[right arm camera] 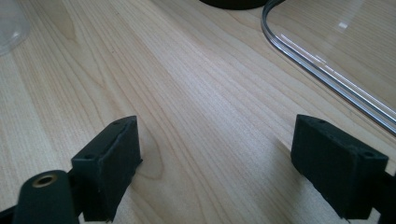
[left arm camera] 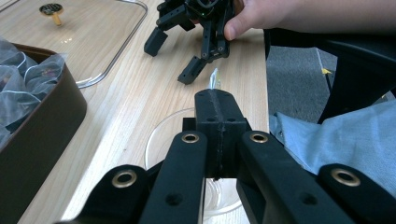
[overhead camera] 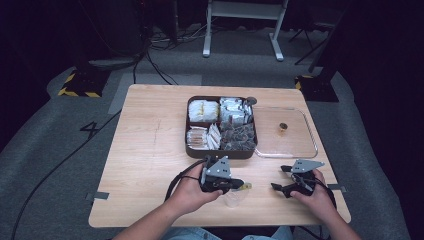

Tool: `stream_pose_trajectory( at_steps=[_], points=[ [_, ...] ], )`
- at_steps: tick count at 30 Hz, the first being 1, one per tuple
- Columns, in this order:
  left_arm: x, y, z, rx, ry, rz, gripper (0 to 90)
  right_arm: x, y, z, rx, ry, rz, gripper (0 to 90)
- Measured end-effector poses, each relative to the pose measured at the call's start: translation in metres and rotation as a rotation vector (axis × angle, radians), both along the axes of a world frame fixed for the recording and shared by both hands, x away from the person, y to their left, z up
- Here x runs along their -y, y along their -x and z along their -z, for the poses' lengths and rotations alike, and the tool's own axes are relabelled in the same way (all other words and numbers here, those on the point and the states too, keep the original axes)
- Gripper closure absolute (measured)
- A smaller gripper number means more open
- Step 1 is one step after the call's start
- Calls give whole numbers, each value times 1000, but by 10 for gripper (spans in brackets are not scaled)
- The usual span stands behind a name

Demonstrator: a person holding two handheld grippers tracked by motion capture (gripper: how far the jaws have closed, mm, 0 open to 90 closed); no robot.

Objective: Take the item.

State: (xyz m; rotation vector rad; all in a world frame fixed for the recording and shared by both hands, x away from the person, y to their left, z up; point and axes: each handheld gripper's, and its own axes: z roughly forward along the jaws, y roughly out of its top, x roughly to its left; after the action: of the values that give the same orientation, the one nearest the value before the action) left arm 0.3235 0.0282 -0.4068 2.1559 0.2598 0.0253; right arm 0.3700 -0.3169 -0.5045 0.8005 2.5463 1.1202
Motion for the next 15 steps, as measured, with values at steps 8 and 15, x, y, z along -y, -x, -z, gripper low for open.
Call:
stream_pose_trajectory(
  at_steps=[8,15],
  points=[
    [1,0,3,0,-24,21,697,0,0,0,0,0,0,161],
    [-3,-1,-1,12,-7,-9,585,0,0,0,0,0,0,160]
  ],
)
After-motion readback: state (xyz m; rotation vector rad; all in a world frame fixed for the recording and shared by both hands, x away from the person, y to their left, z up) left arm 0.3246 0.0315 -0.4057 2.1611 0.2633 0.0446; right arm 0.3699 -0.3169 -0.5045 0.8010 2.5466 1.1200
